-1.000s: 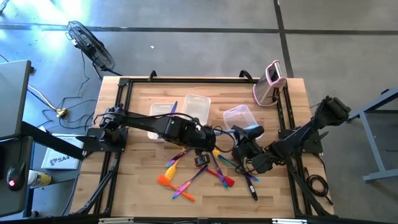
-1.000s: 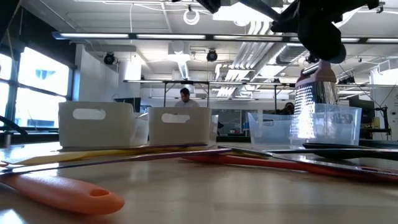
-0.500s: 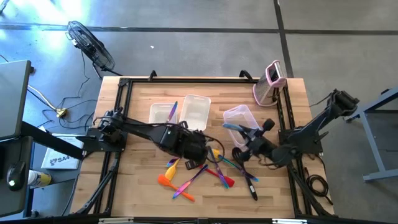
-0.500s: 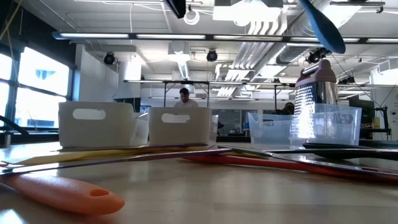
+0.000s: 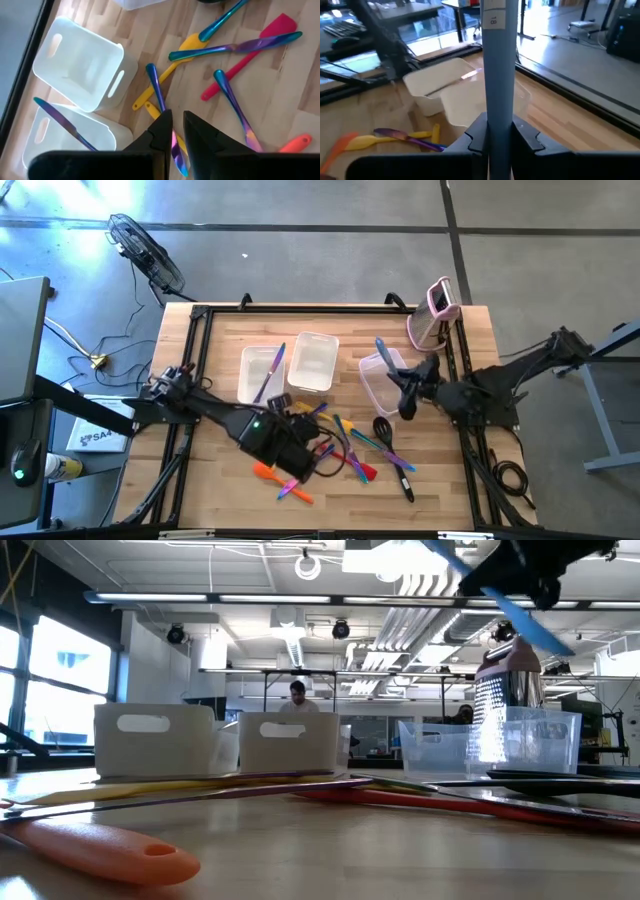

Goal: Pick & Place Kitchen Items
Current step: Put the blue serving spoon into the transparent bin

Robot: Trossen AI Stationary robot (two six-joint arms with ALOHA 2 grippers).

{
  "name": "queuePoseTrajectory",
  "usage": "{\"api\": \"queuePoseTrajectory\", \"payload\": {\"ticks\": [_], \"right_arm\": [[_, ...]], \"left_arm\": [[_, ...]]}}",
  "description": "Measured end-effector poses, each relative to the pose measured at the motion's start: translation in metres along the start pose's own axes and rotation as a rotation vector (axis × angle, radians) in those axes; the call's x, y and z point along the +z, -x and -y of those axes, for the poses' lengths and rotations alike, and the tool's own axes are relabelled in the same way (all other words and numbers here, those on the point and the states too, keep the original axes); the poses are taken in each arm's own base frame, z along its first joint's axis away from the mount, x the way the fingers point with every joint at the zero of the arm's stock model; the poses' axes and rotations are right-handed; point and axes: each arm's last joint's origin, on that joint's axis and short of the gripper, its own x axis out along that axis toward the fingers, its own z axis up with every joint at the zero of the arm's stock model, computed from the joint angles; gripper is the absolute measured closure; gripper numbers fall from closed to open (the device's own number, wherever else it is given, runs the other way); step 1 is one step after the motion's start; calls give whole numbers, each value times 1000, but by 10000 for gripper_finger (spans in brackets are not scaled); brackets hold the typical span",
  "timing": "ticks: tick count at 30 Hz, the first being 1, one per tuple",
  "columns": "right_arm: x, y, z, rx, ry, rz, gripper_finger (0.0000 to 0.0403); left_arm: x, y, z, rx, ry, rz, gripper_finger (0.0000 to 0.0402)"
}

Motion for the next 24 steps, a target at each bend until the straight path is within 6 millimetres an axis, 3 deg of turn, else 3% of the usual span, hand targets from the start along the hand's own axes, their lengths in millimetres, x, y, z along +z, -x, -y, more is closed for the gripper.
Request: {"api": "queuePoseTrajectory", "payload": {"ticks": [9,24], "right_arm": [[-24,-33,30,0,-52,-101,367],[-48,-48,57,-61,-85,-155,367]], "left_arm": [[-2,2,2,-3,2,5,359],[-3,-1,2,7,-3,2,359]]}}
